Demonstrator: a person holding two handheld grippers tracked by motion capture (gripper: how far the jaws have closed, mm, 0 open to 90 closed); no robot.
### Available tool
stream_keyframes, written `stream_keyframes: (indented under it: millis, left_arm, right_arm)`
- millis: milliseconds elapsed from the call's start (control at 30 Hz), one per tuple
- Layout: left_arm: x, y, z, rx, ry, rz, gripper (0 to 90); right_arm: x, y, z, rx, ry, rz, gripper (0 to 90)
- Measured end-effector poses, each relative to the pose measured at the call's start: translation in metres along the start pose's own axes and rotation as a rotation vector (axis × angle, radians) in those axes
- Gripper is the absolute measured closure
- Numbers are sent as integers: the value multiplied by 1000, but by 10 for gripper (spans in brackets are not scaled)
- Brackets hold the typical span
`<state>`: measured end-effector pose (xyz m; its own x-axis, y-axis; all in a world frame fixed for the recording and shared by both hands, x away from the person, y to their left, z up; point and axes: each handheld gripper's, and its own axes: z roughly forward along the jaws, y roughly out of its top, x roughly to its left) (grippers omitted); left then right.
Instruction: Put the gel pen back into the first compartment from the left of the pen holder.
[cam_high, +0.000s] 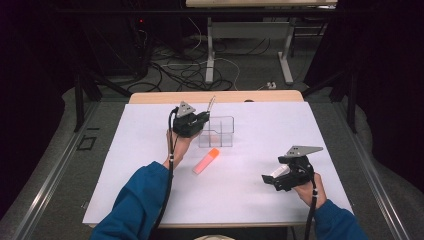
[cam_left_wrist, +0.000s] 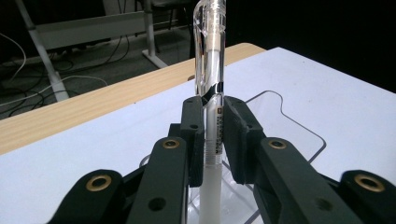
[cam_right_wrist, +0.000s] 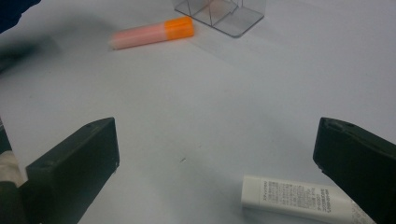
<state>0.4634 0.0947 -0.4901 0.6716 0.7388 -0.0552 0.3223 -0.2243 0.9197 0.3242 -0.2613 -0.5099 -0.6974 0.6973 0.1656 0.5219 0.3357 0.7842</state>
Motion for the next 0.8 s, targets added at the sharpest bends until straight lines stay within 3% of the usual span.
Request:
stream_keyframes:
  millis: [267,300,800]
  left_arm:
    - [1,-3,1,26,-5,9,789]
    - [1,-3,1,27,-8,9,789]
    - [-2,-7,5,83,2,34,787]
  right_arm:
    - [0,1,-2,27,3,-2,0]
    - [0,0,0,0,1,0,0]
    - [1,0,0,-2,1,1,0]
